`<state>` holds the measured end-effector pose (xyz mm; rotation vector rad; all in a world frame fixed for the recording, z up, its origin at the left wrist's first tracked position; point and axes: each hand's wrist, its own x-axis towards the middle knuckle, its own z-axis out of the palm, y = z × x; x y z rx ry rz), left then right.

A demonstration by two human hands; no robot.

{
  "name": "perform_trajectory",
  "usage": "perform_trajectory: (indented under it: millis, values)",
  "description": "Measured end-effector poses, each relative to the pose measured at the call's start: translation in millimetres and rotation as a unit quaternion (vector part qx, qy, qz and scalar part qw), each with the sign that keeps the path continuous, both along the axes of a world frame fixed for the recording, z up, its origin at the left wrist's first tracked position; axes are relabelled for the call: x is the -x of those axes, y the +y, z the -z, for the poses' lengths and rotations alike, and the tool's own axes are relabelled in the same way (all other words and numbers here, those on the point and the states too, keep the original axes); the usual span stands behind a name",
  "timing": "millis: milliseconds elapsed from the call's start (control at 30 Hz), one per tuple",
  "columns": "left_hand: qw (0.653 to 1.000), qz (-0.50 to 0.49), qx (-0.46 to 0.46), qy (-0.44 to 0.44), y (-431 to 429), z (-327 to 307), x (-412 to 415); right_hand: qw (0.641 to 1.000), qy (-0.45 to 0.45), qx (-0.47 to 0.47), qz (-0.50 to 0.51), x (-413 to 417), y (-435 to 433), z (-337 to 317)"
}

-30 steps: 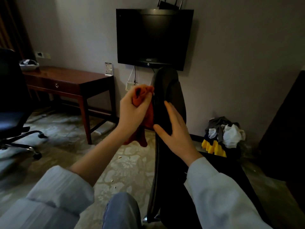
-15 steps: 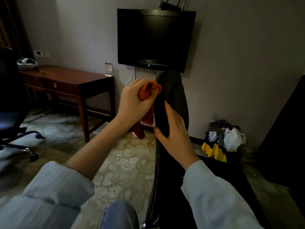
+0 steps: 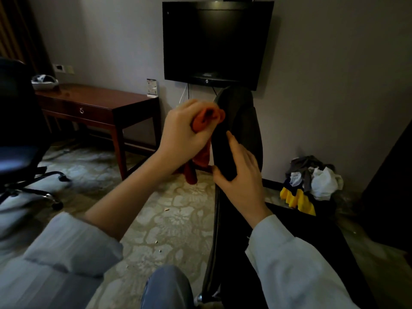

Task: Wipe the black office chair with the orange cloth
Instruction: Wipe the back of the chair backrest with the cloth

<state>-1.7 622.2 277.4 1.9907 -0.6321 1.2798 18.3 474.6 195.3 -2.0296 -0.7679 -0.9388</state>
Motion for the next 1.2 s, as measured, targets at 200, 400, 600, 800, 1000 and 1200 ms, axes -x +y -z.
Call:
perform_trajectory:
  millis: [200, 400, 600, 800, 1000, 1200]
  values:
    - [0.984, 0.043, 0.092, 0.147, 3.7, -20.4, -23.1, 0.999, -0.028, -0.02, 0.004, 1.9, 1.8, 2.4]
    - [0.976, 0.109, 0.142, 0.121, -2.4, 1.3, 6.5, 0.998, -0.056, -0.01, 0.039, 2.7, 2.1, 7.8]
    - [0.994, 0.079, -0.025, 0.076, 1.4, -4.8, 14.3, 0.997, -0.071, -0.017, 0.034, 6.2, -2.8, 9.4]
    - [0.985, 0.004, -0.006, 0.175, 4.8, -39.1, -24.3, 0.998, -0.052, -0.029, 0.017, 7.7, -3.3, 9.7]
    - [0.989, 0.035, 0.019, 0.143, 3.6, -21.5, -6.0, 0.999, -0.034, -0.013, 0.016, 9.8, -5.0, 11.4]
    - [0.997, 0.011, -0.078, -0.001, -10.5, 23.5, 25.8, 0.999, 0.006, -0.031, -0.02, 10.9, -10.1, 12.4]
